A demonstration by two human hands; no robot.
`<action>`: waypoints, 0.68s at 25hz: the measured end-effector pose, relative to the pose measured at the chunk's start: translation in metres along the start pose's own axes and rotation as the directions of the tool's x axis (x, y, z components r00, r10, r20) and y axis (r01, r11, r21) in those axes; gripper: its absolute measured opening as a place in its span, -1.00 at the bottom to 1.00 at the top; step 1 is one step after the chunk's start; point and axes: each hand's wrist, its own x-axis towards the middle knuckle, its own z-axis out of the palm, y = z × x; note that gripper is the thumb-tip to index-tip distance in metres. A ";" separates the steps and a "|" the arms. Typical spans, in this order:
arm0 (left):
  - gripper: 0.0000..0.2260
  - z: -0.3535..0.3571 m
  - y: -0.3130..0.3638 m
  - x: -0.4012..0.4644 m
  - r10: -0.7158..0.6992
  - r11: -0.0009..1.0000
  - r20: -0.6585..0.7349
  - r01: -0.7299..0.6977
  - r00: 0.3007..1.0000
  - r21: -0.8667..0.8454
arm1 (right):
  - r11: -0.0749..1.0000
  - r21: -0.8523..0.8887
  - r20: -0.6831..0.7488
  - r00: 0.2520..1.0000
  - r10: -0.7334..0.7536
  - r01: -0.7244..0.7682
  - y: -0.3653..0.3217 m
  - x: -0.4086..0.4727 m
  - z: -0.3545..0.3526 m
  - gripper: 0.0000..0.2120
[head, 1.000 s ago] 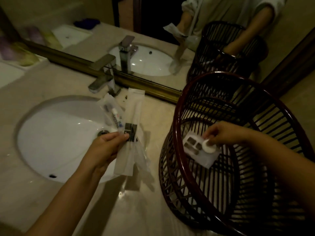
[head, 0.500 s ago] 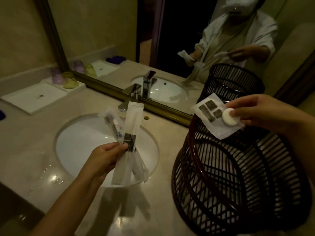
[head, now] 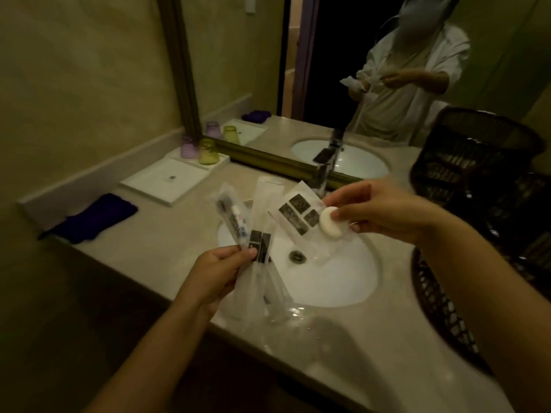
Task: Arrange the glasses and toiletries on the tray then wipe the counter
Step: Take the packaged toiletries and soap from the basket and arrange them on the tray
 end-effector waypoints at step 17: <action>-0.72 -0.216 0.034 0.050 -0.154 0.975 -0.109 0.134 0.982 -0.175 | 0.981 0.181 -0.019 0.998 -0.062 0.064 -0.024 0.194 0.267 -0.82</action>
